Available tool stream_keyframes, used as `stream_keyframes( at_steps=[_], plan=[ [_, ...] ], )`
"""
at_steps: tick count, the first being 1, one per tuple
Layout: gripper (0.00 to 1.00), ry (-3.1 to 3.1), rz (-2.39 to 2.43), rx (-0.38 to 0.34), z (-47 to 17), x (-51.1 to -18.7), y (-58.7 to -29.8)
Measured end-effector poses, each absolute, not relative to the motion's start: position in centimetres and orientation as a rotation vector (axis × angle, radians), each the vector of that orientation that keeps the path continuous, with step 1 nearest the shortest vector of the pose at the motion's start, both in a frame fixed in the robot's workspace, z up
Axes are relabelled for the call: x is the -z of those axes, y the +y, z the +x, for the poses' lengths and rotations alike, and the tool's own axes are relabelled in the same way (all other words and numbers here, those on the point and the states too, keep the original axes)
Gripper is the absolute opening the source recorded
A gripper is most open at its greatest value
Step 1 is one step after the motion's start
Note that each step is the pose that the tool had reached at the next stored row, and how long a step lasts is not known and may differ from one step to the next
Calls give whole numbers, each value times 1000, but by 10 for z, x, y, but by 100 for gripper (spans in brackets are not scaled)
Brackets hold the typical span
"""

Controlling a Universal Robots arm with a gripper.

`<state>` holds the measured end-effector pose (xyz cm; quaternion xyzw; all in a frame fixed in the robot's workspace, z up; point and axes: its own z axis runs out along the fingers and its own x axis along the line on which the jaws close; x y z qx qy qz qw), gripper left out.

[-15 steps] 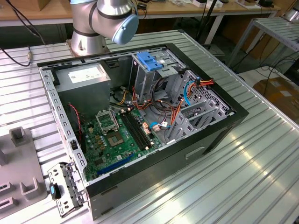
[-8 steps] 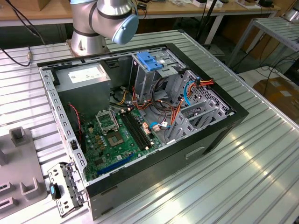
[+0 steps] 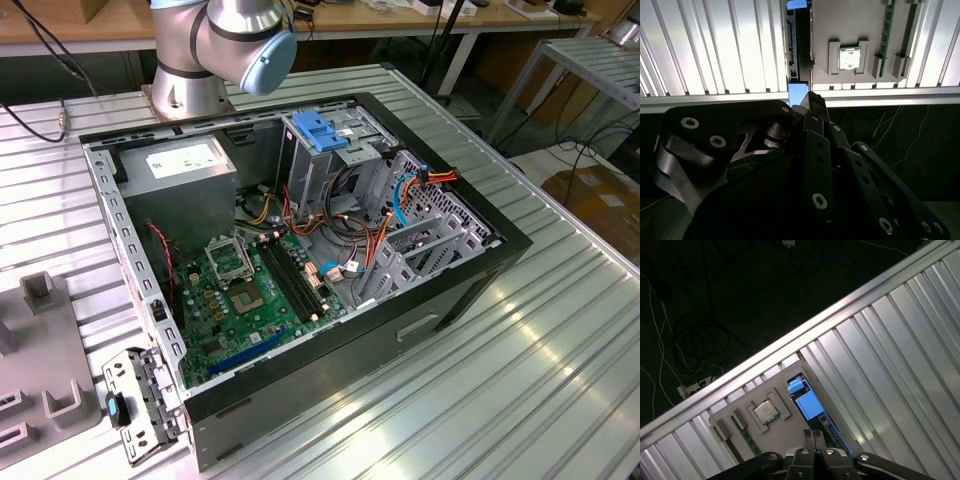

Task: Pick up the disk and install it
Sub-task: 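Pick up the disk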

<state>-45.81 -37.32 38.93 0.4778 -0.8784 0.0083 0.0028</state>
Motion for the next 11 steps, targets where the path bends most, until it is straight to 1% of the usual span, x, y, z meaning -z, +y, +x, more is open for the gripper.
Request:
stream_keyframes(
  at_steps=[6,7,8,10,11],
  plan=[
    [11,-2719,1563,-26,-458,-389,-373],
    [17,-2710,1578,-28,-458,-389,-373],
    [17,-2704,1589,-30,-458,-389,-373],
    [29,-2683,1625,-31,-458,-388,-373],
    [29,-2667,1652,-31,-458,-387,-373]
  ],
)
